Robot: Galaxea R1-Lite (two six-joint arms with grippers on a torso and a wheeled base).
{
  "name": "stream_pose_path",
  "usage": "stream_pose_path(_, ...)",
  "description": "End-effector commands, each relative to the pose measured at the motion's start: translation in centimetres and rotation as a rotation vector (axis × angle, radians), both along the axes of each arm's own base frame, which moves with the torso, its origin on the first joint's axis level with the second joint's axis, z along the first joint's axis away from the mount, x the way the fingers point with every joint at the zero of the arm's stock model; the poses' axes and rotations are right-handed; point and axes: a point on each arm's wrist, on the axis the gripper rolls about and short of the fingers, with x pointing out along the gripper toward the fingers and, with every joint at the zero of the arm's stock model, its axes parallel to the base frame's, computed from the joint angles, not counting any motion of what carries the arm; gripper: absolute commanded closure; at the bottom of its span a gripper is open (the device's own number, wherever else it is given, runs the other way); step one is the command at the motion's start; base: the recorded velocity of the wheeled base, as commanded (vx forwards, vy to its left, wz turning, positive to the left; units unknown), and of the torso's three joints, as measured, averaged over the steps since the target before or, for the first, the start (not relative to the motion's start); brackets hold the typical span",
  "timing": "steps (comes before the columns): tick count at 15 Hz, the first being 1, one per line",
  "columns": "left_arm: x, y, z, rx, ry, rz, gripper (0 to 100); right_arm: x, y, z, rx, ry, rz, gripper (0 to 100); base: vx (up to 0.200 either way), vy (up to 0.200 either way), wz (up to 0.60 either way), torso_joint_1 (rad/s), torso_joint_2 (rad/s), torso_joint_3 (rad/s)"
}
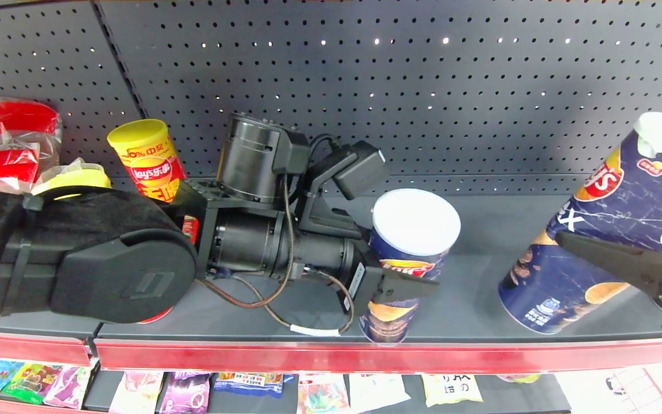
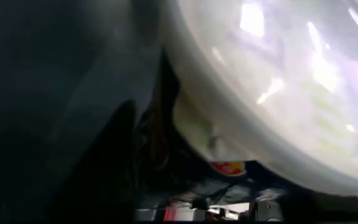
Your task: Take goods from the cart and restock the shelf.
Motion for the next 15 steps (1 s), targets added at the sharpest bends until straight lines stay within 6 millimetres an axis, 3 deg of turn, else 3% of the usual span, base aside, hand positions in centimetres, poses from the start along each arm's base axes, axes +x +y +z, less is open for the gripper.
stream_pose_path(1, 0.1, -0.2, 0.0, -0.004, -0.007, 0.001, 0, 1.1, 0.6, 0.2, -0.007, 0.013, 0.005, 100, 0.000, 0.000, 0.00, 0.000, 0.00, 0.000)
stream_pose_path(7, -0.9, 0.8, 0.1, 0.004, -0.001, 0.008, 0, 4.1, 2.3, 0.7, -0.026, 0.045, 0.010, 100, 0.000, 0.000, 0.00, 0.000, 0.00, 0.000)
stream_pose_path(10, -3.5, 3.9, -0.7, 0.047, 0.029, 0.050, 0, 8.2, 4.6, 0.2, -0.041, 0.049, 0.017, 100, 0.000, 0.000, 0.00, 0.000, 0.00, 0.000)
stream_pose_path(12, -4.8, 6.0, -1.0, 0.057, 0.041, 0.070, 0, 9.8, 5.4, -0.5, -0.056, 0.021, 0.019, 100, 0.000, 0.000, 0.00, 0.000, 0.00, 0.000)
stream_pose_path(15, -6.3, 7.4, -1.2, 0.060, 0.044, 0.075, 0, 11.6, 6.3, -1.4, -0.068, 0.048, 0.017, 100, 0.000, 0.000, 0.00, 0.000, 0.00, 0.000)
